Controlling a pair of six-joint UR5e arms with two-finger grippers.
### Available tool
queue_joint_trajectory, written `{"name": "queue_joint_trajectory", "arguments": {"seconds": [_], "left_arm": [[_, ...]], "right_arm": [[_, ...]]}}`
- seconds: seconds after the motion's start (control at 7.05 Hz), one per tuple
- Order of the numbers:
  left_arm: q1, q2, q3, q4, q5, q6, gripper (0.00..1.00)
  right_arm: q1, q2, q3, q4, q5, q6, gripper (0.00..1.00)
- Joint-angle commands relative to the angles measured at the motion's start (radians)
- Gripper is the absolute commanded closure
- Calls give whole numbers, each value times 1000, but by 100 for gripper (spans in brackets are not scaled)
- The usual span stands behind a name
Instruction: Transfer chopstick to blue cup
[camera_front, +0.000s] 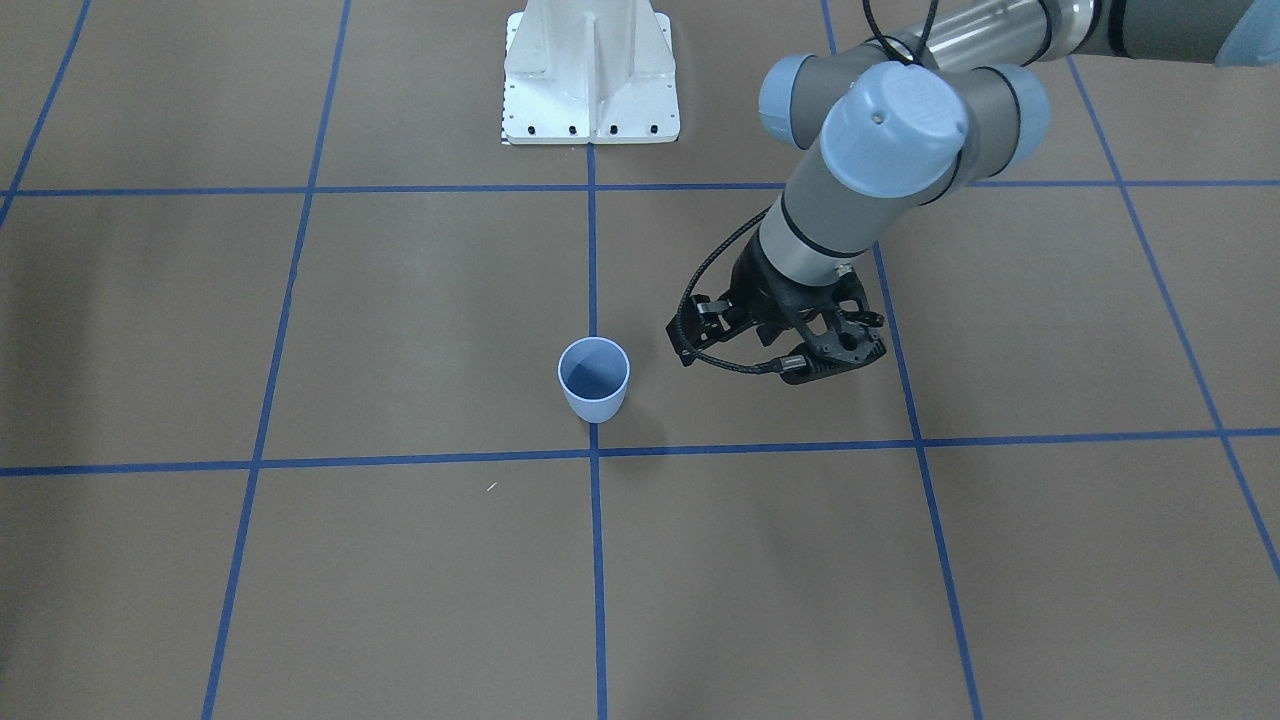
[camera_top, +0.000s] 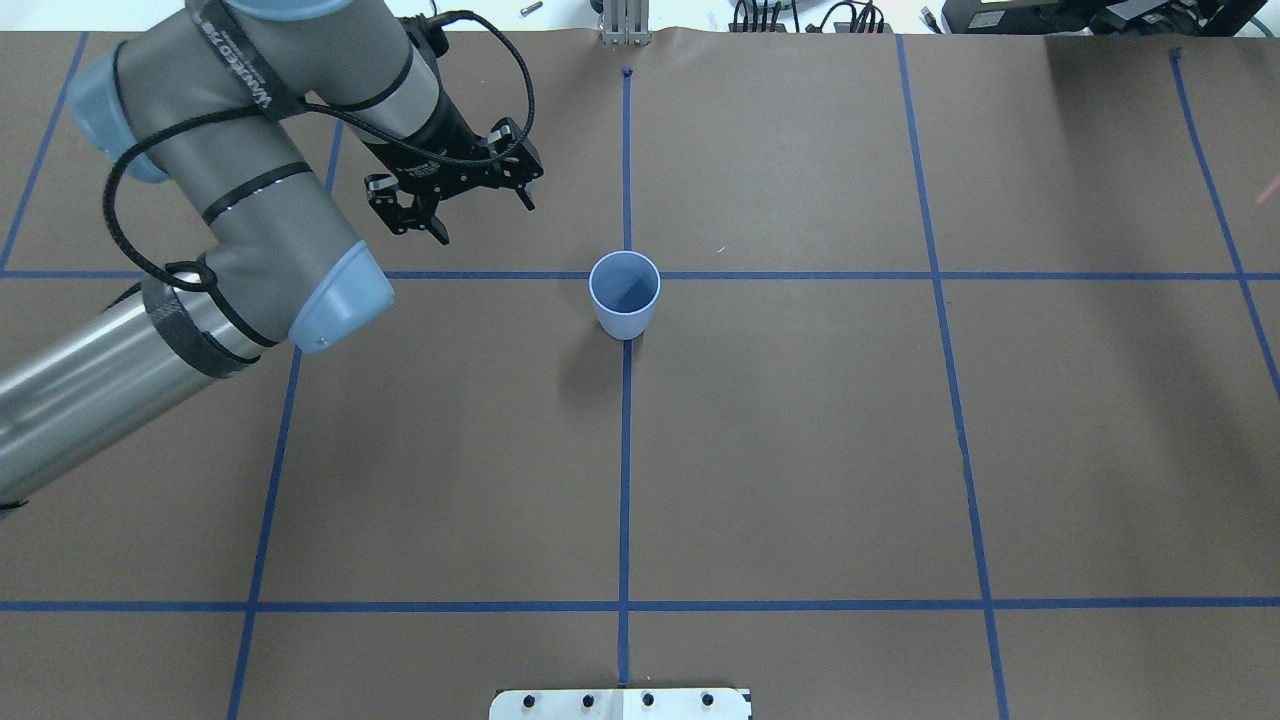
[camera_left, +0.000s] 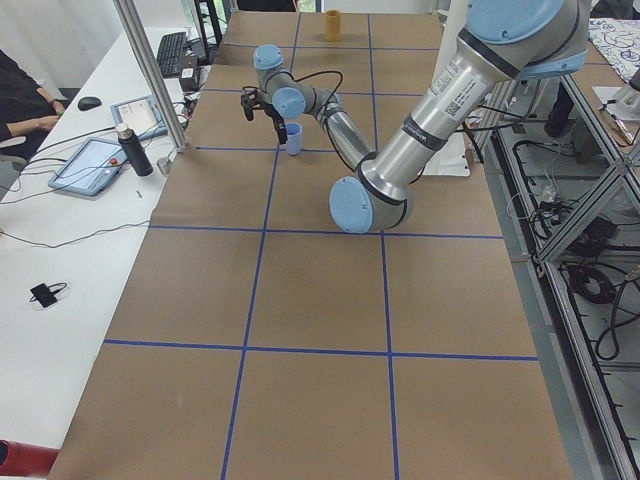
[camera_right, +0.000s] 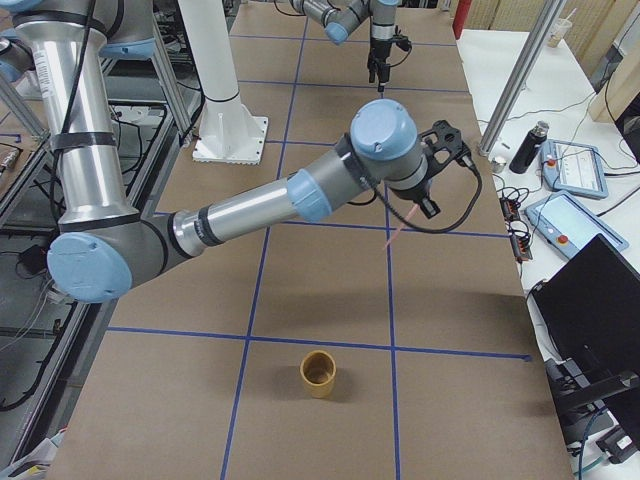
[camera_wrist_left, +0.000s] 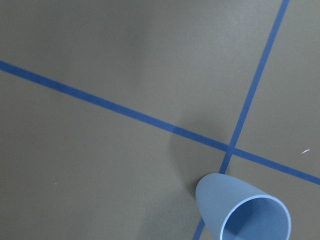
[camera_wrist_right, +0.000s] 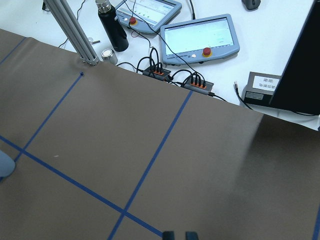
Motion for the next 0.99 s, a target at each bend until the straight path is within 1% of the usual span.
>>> {"name": "queue_joint_trajectory", "arguments": {"seconds": [0.0, 0.14, 0.28, 0.43, 0.57, 0.71, 0.85], "left_arm": [[-128, 103, -19, 3, 0, 320, 2], [-197, 166, -35, 1, -1, 433, 2], [-263, 244, -42, -2, -3, 553, 2], [-338, 312, -39, -3, -5, 633, 2], [-396, 402, -55, -37, -5, 782, 2], [-423, 527, -76, -134, -5, 974, 2], [-446, 567, -55, -187, -6, 1017, 2]], "right_arm": [[-169, 233, -1, -142, -108, 242, 100], [-285, 306, -7, -157, -207, 322, 100], [-391, 407, -48, -155, -328, 435, 100], [-472, 517, -105, -158, -408, 505, 100], [-538, 576, -113, -158, -476, 569, 100], [-601, 645, -153, -158, -562, 581, 100], [-647, 687, -176, -158, -591, 584, 100]]}}
